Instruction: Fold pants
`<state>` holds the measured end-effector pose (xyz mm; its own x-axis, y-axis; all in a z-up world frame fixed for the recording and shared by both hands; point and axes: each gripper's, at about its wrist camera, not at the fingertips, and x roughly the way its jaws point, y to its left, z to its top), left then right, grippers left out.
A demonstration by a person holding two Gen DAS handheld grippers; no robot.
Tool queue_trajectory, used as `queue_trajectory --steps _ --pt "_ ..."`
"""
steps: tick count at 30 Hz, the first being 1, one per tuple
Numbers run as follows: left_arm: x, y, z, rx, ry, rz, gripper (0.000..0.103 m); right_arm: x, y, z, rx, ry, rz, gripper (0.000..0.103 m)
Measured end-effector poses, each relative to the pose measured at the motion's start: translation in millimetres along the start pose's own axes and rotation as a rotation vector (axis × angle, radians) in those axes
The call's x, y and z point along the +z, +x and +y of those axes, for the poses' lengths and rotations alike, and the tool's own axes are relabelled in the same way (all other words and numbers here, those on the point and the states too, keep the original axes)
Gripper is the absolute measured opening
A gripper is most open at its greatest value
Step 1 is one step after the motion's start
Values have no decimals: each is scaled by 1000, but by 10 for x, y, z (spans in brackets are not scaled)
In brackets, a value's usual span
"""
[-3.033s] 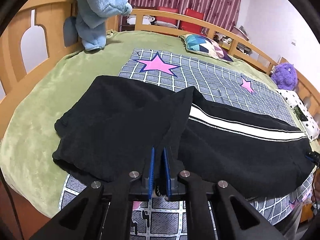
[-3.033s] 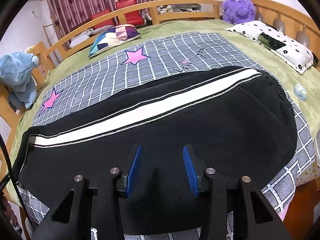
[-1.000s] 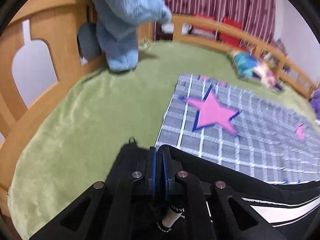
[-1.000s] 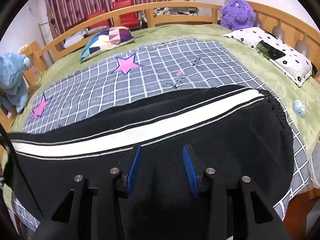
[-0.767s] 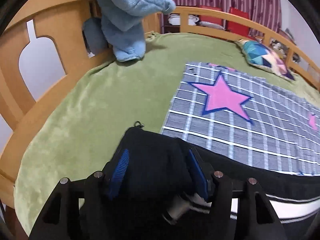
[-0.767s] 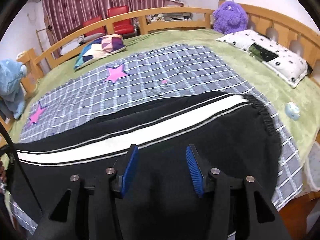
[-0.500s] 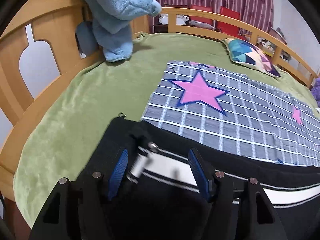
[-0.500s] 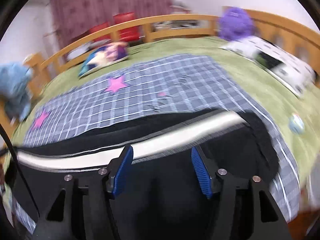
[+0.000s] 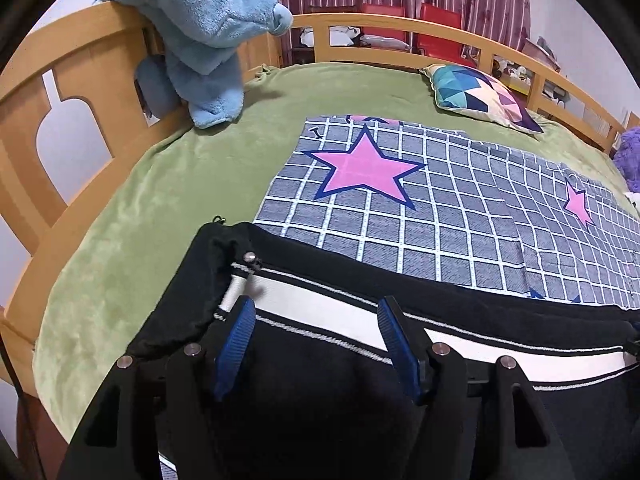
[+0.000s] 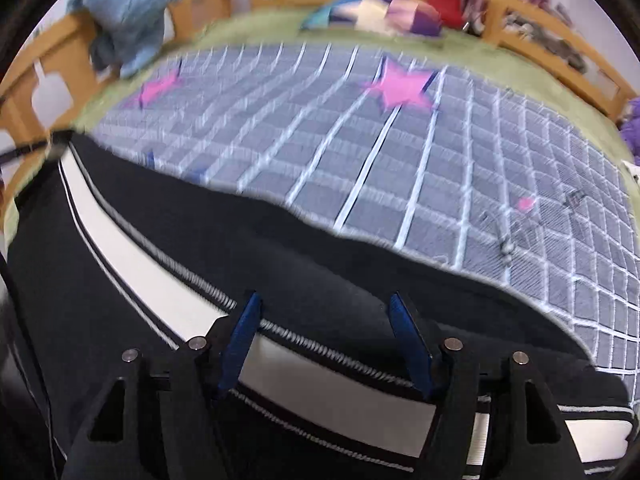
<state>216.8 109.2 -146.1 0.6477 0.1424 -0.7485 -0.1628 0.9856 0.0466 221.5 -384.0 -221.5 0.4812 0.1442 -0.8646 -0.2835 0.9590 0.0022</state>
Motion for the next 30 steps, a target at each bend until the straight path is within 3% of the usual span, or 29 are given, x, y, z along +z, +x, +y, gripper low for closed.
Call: queue_trajectory --steps 2,3,4,6,12,13,17,21,25,30 --pt "-17 -7 49 0 -5 -3 62 -52 23 108 -23 -58 -15 46" --pt "-24 -5 64 0 -8 -2 62 -58 18 135 -2 -64 -20 24" --pt "-36 -1 92 -1 -15 0 62 -54 -2 155 -17 -66 -38 8" --pt "-59 5 153 -7 -27 4 62 -18 -85 126 -19 -39 -61 5" --pt "-136 -7 355 6 -54 8 62 256 -478 79 -40 17 -207 5" --pt "-147 3 387 10 -59 13 62 300 -434 61 -48 29 -200 5" --pt "-218 24 551 26 -75 25 62 315 165 34 -103 20 -20 9" --pt "-276 56 787 41 -106 35 62 280 106 124 -158 15 -45 23" --pt "-228 162 956 -17 -145 27 62 255 -200 152 -153 93 -86 32" --pt "2 492 893 -120 -113 49 62 62 -512 223 -169 182 -132 34"
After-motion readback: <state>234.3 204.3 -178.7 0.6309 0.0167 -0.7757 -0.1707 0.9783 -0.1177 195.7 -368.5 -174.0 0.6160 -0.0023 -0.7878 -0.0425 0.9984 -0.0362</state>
